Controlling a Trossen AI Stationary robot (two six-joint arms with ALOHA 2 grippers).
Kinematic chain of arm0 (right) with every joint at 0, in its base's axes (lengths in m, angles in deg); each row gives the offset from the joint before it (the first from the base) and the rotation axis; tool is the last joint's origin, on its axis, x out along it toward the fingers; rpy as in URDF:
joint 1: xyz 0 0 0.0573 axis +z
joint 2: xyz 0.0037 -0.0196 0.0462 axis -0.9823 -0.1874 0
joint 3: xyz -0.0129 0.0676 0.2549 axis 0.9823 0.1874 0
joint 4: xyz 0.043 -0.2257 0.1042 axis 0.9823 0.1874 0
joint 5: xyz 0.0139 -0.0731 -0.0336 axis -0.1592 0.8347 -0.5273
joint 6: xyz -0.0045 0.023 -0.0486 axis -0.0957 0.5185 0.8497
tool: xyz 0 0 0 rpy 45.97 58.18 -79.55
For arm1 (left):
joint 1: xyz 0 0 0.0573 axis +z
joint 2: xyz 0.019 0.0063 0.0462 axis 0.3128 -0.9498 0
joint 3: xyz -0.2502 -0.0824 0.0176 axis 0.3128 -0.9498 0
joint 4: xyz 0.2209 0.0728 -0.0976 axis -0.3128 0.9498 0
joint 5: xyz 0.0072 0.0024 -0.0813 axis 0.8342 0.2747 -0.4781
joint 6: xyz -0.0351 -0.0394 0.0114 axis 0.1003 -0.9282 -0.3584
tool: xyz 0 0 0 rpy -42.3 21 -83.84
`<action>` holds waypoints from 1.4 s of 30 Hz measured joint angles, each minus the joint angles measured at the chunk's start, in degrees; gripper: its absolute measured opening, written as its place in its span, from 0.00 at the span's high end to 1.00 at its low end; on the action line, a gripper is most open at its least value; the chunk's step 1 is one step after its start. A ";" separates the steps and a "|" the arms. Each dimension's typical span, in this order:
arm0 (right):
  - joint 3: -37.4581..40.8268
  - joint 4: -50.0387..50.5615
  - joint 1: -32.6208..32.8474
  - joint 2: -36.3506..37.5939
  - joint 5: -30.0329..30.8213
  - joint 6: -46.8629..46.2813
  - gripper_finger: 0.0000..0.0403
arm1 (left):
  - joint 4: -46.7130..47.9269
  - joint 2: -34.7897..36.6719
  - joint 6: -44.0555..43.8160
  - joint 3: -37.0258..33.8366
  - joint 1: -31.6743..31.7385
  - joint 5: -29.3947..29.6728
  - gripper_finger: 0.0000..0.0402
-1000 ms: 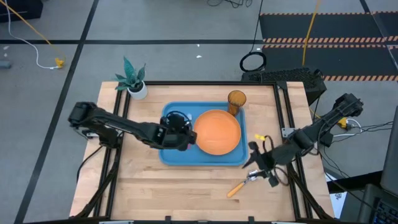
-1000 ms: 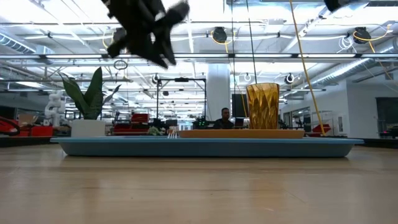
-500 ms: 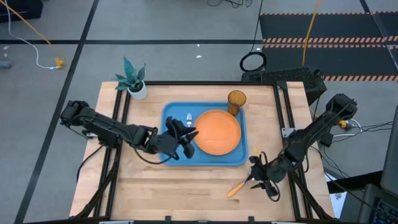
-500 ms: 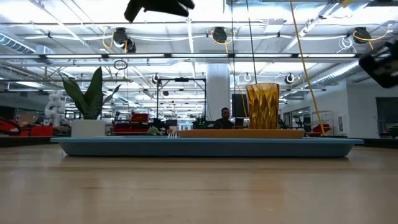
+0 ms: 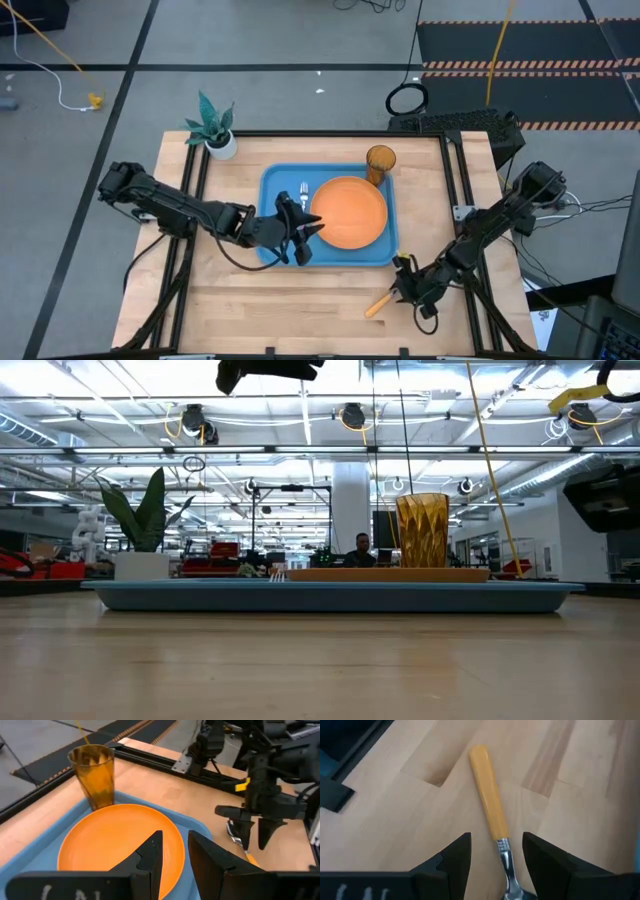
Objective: Pick and place plate/cup/fork/spoon on tray
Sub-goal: Put the yellow spoon on the blue tray to the left side of the red fork
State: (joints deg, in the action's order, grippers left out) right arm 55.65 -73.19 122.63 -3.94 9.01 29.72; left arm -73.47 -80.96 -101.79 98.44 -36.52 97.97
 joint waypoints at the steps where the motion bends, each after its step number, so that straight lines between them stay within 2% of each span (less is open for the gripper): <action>1: 0.00 -0.65 -0.22 -0.54 -0.05 0.85 0.58 | -0.15 0.01 0.37 0.00 -0.17 -0.48 0.77; 8: 0.00 -0.63 -1.44 -2.70 -0.40 2.43 0.62 | -0.30 -0.46 1.67 -0.02 -1.92 -1.07 0.77; 15: -0.07 1.07 -1.52 -3.89 -3.15 2.46 0.71 | -1.72 -0.83 1.83 0.00 -3.30 -1.13 0.77; 32: -0.13 3.12 -1.47 -3.77 -3.16 2.72 0.95 | -2.87 -0.85 2.18 0.00 -3.34 -1.07 0.77; 42: 0.13 2.92 -1.47 2.87 -3.29 5.55 0.96 | -4.17 -0.85 2.24 0.00 -3.34 -1.07 0.77</action>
State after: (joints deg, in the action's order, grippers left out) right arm 55.78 -70.27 121.15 -1.06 5.72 35.27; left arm -77.64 -81.81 -99.55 98.44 -39.86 96.90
